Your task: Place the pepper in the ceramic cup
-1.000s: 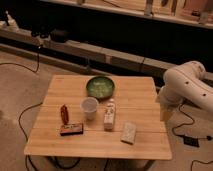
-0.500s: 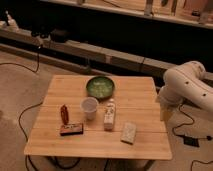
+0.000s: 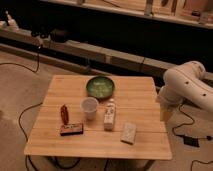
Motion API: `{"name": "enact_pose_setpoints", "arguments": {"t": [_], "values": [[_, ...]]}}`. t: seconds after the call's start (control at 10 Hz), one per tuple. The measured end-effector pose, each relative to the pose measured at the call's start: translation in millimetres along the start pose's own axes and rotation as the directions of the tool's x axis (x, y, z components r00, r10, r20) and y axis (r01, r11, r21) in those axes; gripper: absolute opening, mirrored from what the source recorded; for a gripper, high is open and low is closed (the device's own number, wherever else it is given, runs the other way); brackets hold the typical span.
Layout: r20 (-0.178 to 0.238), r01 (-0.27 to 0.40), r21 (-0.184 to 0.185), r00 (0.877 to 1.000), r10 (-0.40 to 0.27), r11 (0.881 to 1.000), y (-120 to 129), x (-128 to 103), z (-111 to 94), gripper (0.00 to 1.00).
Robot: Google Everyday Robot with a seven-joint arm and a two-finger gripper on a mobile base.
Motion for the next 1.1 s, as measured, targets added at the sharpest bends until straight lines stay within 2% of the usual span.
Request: {"name": "enact_pose_setpoints", "arguments": {"t": [0.9,1.0,1.1], "values": [[-0.008,-0.001,0.004,1.0,0.001,1.0,-2.5,3.0,0.3,0.65],[-0.031,0.001,0.021,1.0,0.0,1.0,-15.1,11.5,0.5,0.65],[-0.06,0.029,0.049,0.998,-0.026,0.998,-39.4,20.2,-1.1,0.65]]}}
